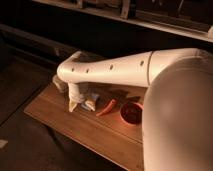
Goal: Drag the ceramic bowl in a circle
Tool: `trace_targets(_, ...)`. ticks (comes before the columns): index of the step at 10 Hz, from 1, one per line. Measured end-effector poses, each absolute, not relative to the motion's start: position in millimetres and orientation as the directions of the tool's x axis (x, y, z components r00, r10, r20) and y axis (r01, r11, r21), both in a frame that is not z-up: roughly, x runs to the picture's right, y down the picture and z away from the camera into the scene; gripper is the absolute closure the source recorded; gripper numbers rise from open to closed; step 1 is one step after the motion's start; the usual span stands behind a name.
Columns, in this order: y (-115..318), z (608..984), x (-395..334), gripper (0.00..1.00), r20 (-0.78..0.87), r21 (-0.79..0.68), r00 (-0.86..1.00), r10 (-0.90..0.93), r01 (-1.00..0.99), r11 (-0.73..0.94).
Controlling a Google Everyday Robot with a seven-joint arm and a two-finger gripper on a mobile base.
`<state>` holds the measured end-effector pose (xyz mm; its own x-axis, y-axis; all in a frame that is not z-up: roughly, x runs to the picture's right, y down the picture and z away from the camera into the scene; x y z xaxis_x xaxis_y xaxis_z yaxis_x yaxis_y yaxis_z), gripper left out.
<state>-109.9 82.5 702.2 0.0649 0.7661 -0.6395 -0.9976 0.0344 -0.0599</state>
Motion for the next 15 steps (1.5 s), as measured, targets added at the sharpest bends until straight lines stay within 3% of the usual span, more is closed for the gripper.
trace_targets(4,49,705,-78,0.35,-0.621,0.029,-0.081,0.78,-0.996,-0.081)
trace_targets(9,55,713,-30,0.35,-0.648,0.123,-0.205,0.733,-0.979,-0.165)
trace_targets(15,55,733,18,0.35,-0.689,0.196,-0.214,0.693,-0.975,-0.106)
